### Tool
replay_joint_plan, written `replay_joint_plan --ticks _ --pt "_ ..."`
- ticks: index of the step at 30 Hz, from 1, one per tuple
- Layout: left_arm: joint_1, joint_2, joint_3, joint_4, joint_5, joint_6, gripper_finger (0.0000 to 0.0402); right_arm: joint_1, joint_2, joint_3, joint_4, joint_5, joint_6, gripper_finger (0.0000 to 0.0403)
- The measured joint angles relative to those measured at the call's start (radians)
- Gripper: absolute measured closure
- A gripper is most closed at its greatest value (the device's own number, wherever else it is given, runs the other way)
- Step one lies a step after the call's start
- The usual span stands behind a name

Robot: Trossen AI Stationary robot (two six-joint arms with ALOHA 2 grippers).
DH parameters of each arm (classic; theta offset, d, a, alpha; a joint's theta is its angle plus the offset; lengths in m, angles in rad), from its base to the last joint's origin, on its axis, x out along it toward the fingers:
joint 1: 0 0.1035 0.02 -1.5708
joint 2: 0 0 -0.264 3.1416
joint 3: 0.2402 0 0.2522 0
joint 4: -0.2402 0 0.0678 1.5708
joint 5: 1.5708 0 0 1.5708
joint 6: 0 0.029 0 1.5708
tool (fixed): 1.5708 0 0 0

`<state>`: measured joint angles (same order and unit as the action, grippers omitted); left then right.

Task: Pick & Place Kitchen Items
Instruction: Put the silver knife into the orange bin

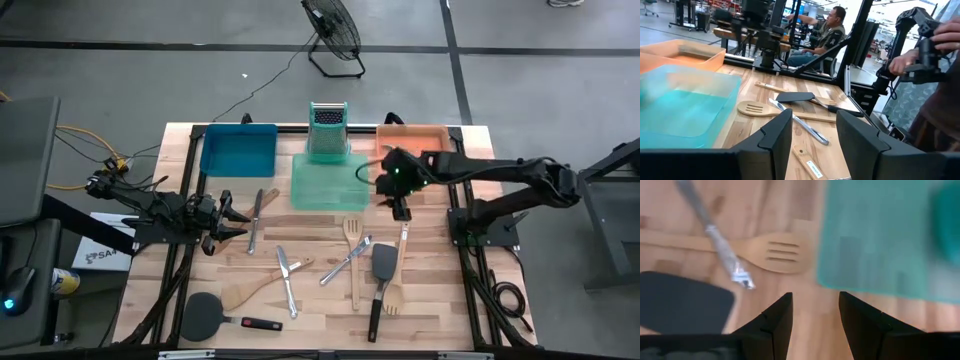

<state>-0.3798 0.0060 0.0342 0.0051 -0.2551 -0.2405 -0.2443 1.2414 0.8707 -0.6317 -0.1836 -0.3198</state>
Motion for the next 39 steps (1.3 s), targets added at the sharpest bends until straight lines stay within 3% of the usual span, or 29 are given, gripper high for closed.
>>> replay_joint_plan --ticks 8,14,26,39 --pt "0.0 0.0 0.0 0.0 0.0 0.0 0.025 0.178 0.017 0.0 0.063 0.004 -0.015 0.0251" --pt "0.0 0.0 0.0 0.0 0.0 0.0 0.025 0.284 0.065 0.009 0.085 0.07 0.039 0.0251" --pt "0.0 0.0 0.0 0.0 0.0 0.0 0.025 0.398 0.344 0.205 0.06 0.067 0.072 0.0249" --pt "0.0 0.0 0.0 0.0 0.0 0.0 0.025 0.43 0.626 0.427 -0.038 0.054 0.061 0.0172"
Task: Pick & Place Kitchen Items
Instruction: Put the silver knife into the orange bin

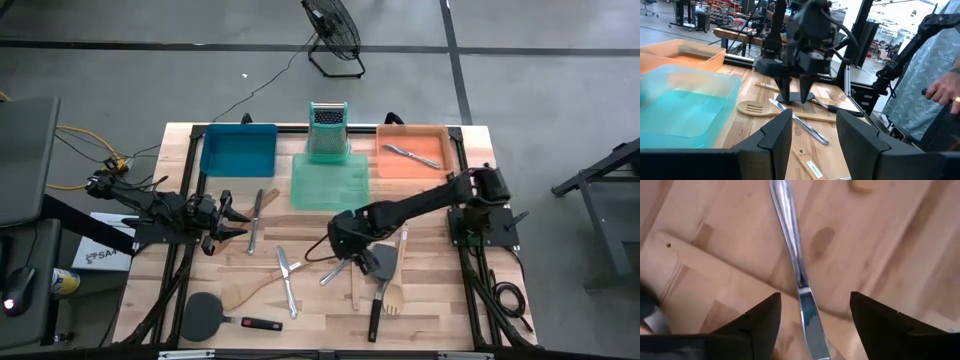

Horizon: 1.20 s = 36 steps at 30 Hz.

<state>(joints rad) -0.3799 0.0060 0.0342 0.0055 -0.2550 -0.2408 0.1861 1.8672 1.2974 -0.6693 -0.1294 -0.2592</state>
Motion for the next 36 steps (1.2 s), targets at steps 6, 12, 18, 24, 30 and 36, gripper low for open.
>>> replay_joint_plan --ticks 6,12,18,24,30,36 --pt "0.0 0.0 0.0 0.0 0.0 0.0 0.025 0.014 0.068 0.038 -0.007 0.001 -0.021 0.0176" --pt "0.0 0.0 0.0 0.0 0.0 0.0 0.025 0.031 0.089 0.039 -0.007 0.02 -0.055 0.0188" --pt "0.0 0.0 0.0 0.0 0.0 0.0 0.025 0.043 0.114 0.04 0.017 0.035 -0.061 0.0199" --pt "0.0 0.0 0.0 0.0 0.0 0.0 0.025 0.043 0.136 0.039 0.027 0.044 -0.061 0.0207" --pt "0.0 0.0 0.0 0.0 0.0 0.0 0.025 0.043 0.157 0.041 0.032 0.071 -0.063 0.0217" --pt "0.0 0.0 0.0 0.0 -0.001 0.0 0.025 0.043 0.165 0.042 0.032 0.049 -0.085 0.024"
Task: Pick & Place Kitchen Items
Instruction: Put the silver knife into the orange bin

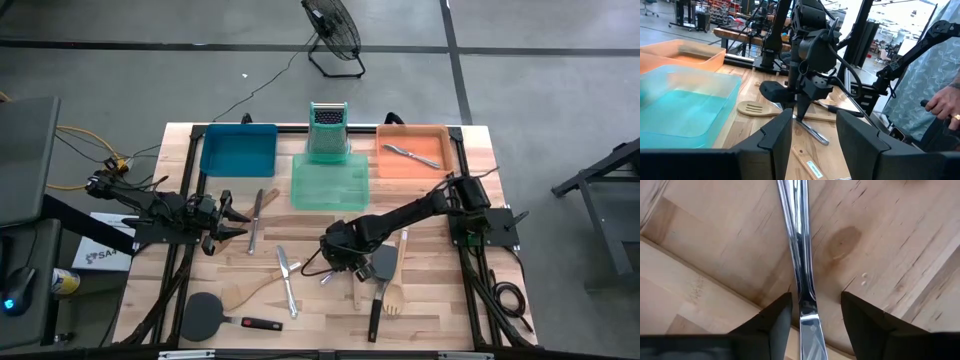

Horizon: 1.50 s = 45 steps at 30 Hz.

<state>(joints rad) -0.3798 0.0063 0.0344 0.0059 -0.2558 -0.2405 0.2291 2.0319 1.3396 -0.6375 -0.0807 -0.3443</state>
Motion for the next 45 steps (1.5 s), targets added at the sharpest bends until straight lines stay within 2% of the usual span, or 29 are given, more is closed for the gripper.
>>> replay_joint_plan --ticks 18,26,34,45 --pt "0.0 0.0 0.0 0.0 0.0 0.0 0.025 0.0 0.002 -0.001 -0.014 -0.007 -0.002 0.037" --pt "0.0 0.0 0.0 0.0 0.0 0.0 0.025 0.0 0.003 -0.002 -0.015 -0.02 0.003 0.0372" --pt "0.0 0.0 0.0 0.0 0.0 0.0 0.025 0.0 0.001 0.003 -0.022 -0.027 0.083 0.0372" --pt "0.0 0.0 0.0 0.0 0.001 0.0 0.025 0.0 -0.002 0.143 -0.187 0.001 0.127 0.0372"
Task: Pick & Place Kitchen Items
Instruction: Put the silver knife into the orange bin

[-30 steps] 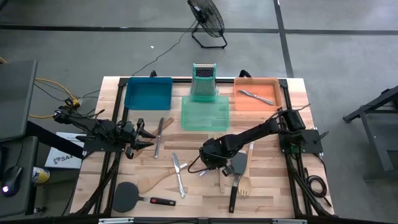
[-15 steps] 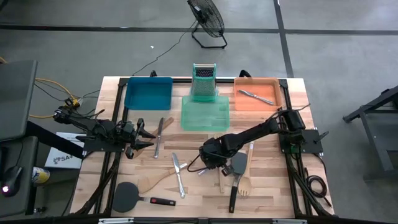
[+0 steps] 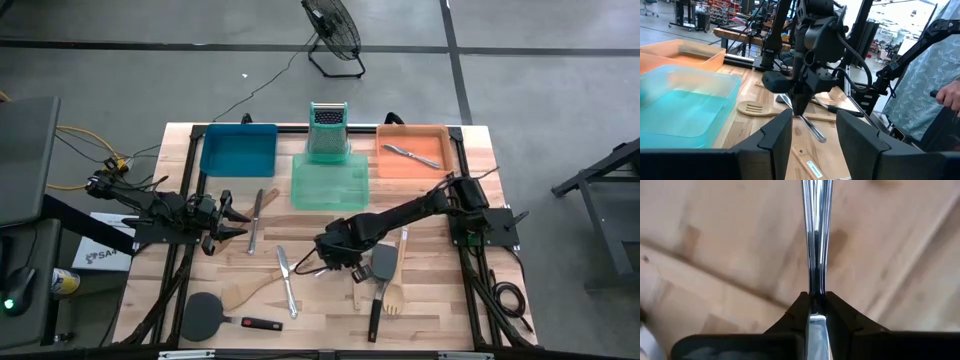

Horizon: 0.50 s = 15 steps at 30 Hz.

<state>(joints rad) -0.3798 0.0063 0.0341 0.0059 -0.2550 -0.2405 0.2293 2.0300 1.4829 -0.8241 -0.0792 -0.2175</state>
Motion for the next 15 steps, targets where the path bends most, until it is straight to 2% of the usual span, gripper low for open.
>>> replay_joint_plan --ticks 6,15 --pt "0.0 0.0 0.0 0.0 0.0 0.0 0.025 -0.007 -0.006 0.058 -0.08 0.004 0.073 0.0372" --pt "0.0 0.0 0.0 0.0 0.002 0.0 0.025 -0.037 -0.091 0.057 -0.202 0.088 0.291 0.0372"
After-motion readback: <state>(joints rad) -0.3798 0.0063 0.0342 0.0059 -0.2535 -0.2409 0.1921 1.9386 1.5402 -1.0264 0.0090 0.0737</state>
